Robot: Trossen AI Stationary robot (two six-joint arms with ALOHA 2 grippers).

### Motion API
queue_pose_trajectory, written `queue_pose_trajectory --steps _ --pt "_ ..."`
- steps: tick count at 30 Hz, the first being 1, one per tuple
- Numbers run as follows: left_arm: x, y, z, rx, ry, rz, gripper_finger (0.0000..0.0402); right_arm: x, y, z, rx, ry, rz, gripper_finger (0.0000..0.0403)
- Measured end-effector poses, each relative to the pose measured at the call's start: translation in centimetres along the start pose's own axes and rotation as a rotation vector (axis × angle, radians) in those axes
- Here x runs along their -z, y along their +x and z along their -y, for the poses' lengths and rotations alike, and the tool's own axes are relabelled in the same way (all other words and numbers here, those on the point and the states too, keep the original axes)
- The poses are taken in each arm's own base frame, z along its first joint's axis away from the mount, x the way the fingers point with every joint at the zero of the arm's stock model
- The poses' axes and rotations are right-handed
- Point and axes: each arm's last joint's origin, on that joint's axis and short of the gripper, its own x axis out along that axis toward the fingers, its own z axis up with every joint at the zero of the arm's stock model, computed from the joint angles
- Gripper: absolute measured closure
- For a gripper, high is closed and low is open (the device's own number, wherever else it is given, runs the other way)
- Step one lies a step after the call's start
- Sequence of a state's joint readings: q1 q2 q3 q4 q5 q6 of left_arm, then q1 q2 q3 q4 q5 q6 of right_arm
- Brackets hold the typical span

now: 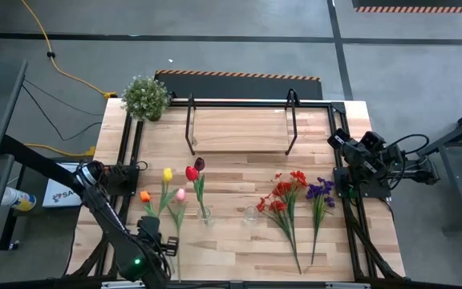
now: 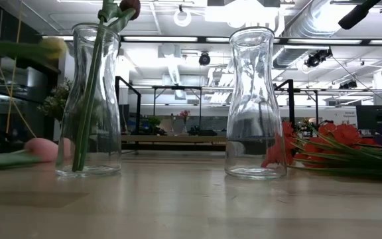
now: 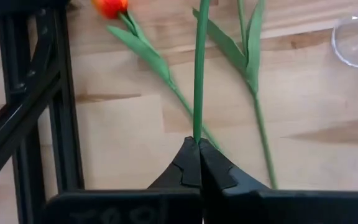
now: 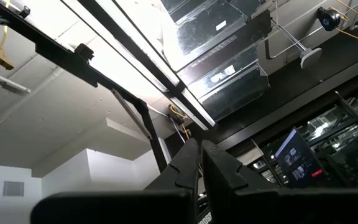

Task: Pick and place flowers into a vace then onto a shelf
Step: Put the yellow flower into the left transparent vase

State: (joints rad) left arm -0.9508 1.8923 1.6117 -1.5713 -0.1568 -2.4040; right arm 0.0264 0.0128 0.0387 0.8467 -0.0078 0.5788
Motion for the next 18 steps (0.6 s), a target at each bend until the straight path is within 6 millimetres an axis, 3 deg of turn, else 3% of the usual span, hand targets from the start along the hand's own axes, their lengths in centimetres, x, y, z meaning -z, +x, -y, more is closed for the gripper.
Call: queue_pose_trajectory --steps 18 --pt "-0.4 -3.5 0.9 0.180 -0.041 -0.026 0.0381 0.0 0.0 0.0 0.001 -0.002 0.001 0.0391"
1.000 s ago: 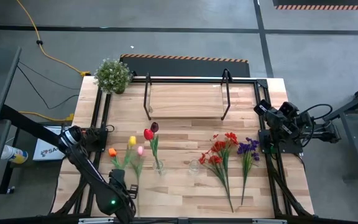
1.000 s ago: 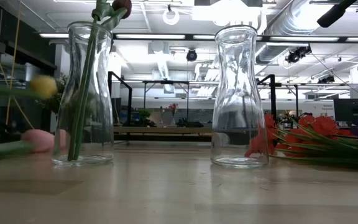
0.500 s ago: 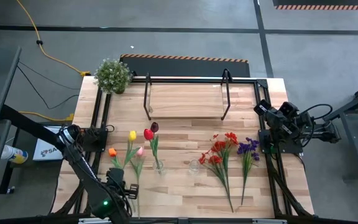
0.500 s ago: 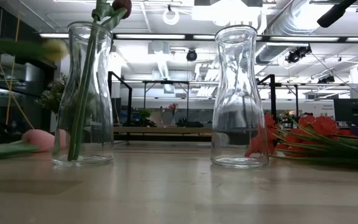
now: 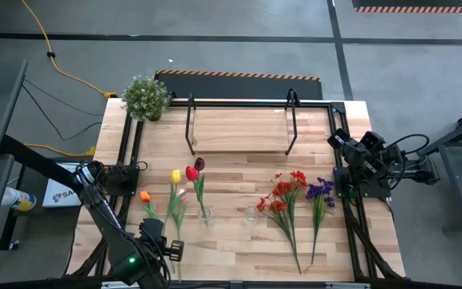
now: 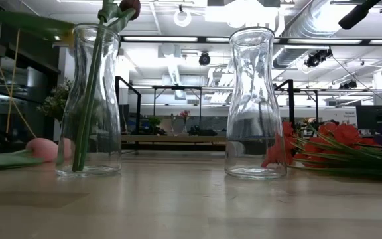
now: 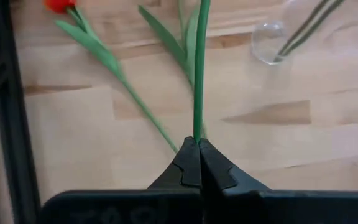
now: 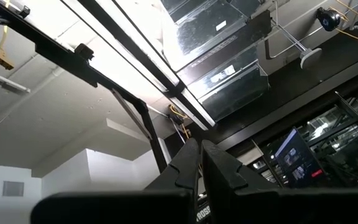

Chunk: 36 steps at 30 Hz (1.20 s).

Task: Pick and place flowers into a vace then onto a shelf
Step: Put the yellow flower into the left transparent vase

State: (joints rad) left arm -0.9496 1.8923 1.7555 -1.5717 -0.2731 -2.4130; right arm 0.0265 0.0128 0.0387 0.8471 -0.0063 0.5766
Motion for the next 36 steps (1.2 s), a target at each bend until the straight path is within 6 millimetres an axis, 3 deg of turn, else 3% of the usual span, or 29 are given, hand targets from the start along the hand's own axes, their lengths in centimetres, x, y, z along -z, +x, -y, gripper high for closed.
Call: queue_pose_trajectory --steps 7,22,28,36 --pt "0.0 -1.8 0.3 -0.017 -0.016 -0.113 0.0381 0.0 0.0 0.0 0.003 0.003 0.002 0.0391" --pt "0.6 -8.0 0.4 0.061 0.015 -0.471 0.0381 0.0 0.0 0.0 0.002 0.000 0.001 0.0391" --pt "1.2 -8.8 0.9 0.133 0.031 -0.565 0.0381 0.0 0.0 0.0 0.004 0.000 -0.003 0.0391" --pt "3.1 -8.4 2.5 0.252 0.061 -0.625 0.0382 0.1 0.0 0.1 0.010 0.000 -0.011 0.0391"
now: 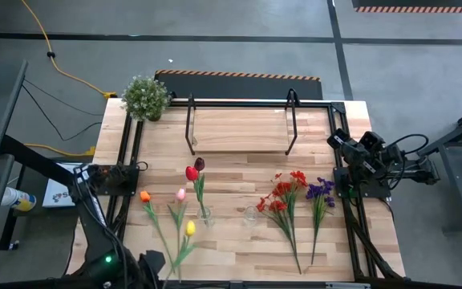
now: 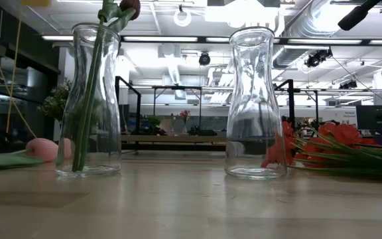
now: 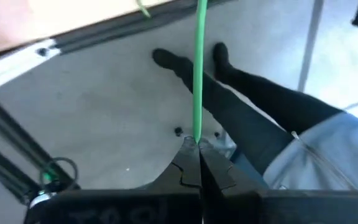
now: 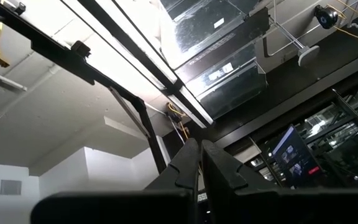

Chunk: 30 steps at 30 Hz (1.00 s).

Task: Pick and place flowers into a vace then onto a shelf
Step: Put the yellow flower into the left transparent vase

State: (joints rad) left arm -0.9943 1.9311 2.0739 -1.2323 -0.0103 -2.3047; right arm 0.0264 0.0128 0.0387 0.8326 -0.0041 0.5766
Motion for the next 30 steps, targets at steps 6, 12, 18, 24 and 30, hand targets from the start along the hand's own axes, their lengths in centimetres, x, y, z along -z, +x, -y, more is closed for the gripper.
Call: queue_pose_trajectory --steps 6,12,18,24,30 --pt "0.8 2.5 1.2 0.106 0.047 0.015 0.0382 0.1 0.0 0.1 0.008 -0.001 -0.011 0.0391" --pt "0.9 4.7 3.1 0.316 0.150 0.159 0.0382 0.1 0.0 0.1 0.010 0.000 -0.013 0.0391" --pt "-0.1 5.2 4.9 0.477 0.292 0.392 0.0382 0.1 0.0 0.1 0.009 0.000 -0.013 0.0391" --pt "-1.2 4.5 5.9 0.557 0.465 0.760 0.0382 0.1 0.0 0.1 0.005 0.003 -0.016 0.0391" --pt "-1.5 3.8 5.9 0.528 0.598 1.081 0.0382 0.1 0.0 0.1 0.004 0.002 -0.016 0.0391"
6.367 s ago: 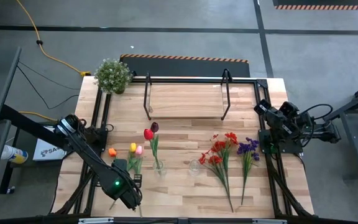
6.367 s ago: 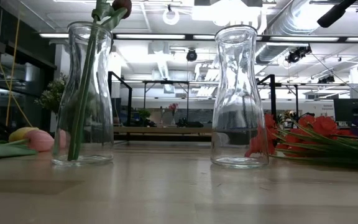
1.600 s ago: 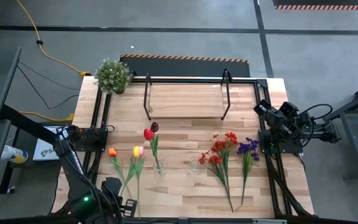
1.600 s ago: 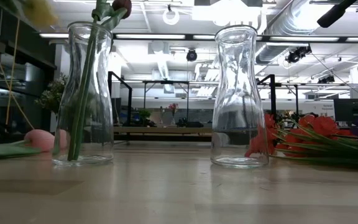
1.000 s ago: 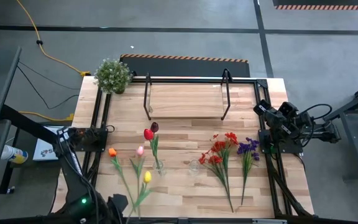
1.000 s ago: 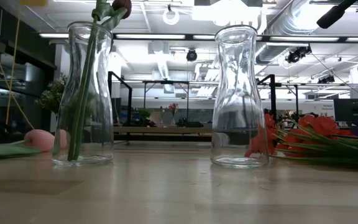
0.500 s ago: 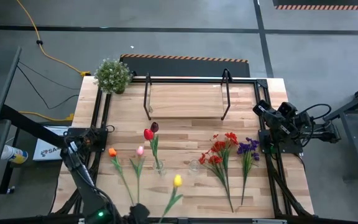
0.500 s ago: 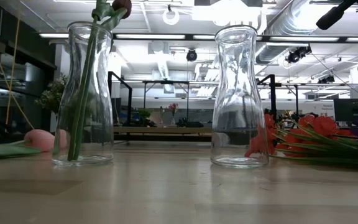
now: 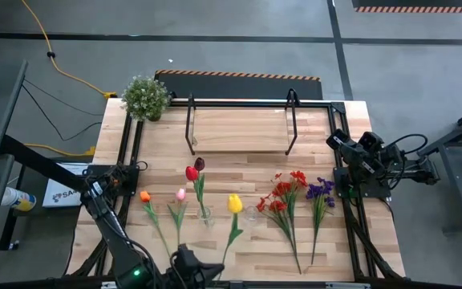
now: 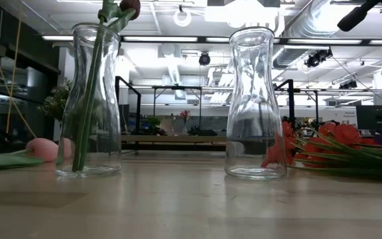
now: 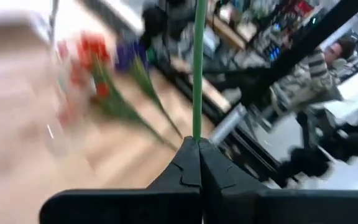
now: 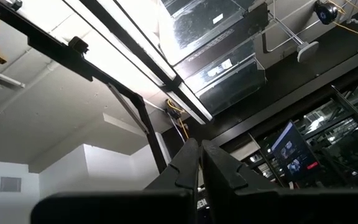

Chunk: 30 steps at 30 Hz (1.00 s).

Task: Pick and place flowers into a vace then onto a shelf
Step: Put the yellow flower into the left transparent vase

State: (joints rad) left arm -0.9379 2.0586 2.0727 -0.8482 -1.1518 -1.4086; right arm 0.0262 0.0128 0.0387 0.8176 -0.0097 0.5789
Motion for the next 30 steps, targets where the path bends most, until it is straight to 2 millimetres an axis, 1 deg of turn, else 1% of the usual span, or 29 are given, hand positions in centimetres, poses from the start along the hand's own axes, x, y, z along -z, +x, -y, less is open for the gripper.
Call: queue_pose_trajectory --steps 3,8,11,15,18,30 --pt "-0.3 0.0 -0.1 -0.028 0.129 0.111 0.0382 0.0 0.0 0.0 0.000 0.001 0.003 0.0391" --pt "-0.3 -0.8 -0.9 -0.082 0.320 0.219 0.0382 0.0 0.0 0.0 -0.001 -0.001 0.003 0.0391" --pt "-0.3 -1.5 -1.5 -0.108 0.409 0.294 0.0382 0.0 0.0 0.0 0.000 -0.001 0.004 0.0391" --pt "-0.4 -1.9 -2.1 -0.133 0.505 0.370 0.0382 0.0 0.0 0.0 0.000 -0.001 0.004 0.0391" --pt "-0.6 -1.8 -2.6 -0.148 0.563 0.374 0.0382 0.0 0.0 0.0 0.000 -0.002 0.004 0.0391" --pt "-2.3 0.2 -4.6 -0.257 0.775 0.372 0.0382 0.0 0.0 0.0 0.006 0.001 0.009 0.0391"
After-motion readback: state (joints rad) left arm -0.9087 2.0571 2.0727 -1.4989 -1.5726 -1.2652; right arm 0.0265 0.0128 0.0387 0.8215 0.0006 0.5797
